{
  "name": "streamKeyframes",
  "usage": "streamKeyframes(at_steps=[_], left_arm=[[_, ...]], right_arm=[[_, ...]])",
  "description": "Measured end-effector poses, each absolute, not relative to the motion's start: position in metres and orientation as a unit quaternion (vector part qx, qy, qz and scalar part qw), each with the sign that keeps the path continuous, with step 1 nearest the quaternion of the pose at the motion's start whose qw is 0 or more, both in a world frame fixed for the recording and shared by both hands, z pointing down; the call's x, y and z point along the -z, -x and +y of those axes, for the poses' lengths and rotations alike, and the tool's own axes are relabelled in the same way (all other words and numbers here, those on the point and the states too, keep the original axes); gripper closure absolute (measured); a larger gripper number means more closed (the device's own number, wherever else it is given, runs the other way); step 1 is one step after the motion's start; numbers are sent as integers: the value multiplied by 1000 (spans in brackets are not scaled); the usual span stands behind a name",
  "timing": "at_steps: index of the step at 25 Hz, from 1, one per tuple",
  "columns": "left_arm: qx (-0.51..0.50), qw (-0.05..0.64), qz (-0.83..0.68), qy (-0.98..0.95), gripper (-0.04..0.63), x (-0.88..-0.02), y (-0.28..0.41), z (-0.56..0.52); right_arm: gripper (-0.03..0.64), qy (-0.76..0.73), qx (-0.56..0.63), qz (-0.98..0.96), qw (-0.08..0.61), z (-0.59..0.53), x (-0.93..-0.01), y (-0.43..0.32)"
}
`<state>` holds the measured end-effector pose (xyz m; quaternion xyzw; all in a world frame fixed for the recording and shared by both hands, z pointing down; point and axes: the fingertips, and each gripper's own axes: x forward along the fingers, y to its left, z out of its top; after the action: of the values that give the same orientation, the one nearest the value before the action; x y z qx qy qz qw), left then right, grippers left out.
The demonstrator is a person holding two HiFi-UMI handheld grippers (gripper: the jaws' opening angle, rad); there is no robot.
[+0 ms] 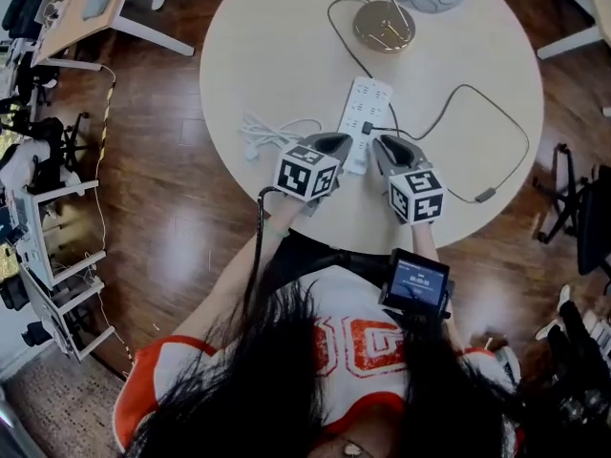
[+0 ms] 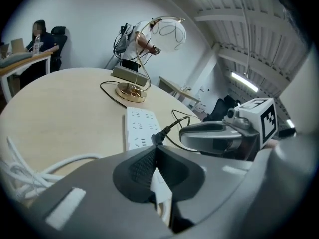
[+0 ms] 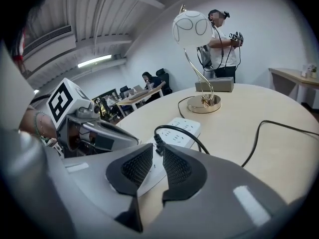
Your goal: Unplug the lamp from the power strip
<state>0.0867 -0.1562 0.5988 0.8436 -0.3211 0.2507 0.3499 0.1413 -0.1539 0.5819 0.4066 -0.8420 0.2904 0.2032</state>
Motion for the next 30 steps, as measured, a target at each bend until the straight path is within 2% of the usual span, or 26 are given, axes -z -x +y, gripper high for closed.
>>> streamKeyframes(at_steps=[4, 7, 13, 18, 25, 30], left_arm=[[-316, 317, -312, -838, 595, -610, -92, -165], [-345, 320, -305, -828, 595, -620, -92, -161], [-344, 348, -323, -810, 595, -624, -89, -159], [-331, 351, -320, -815, 595, -623, -93, -159], [-334, 359, -309, -815, 595, -622, -95, -157], [-337, 368, -305, -811, 595, -622, -95, -158]], right_arm=[[506, -391, -289, -848, 213, -164, -590, -135], [483, -384, -283, -850, 224, -169, -592, -127], [486, -386, -275, -850, 230, -182, -595, -113], [520, -397, -252, -846, 253, -184, -602, -113], [528, -397, -272, -851, 212, -184, -599, -118], [537, -398, -236, -859, 221, -182, -594, -117]])
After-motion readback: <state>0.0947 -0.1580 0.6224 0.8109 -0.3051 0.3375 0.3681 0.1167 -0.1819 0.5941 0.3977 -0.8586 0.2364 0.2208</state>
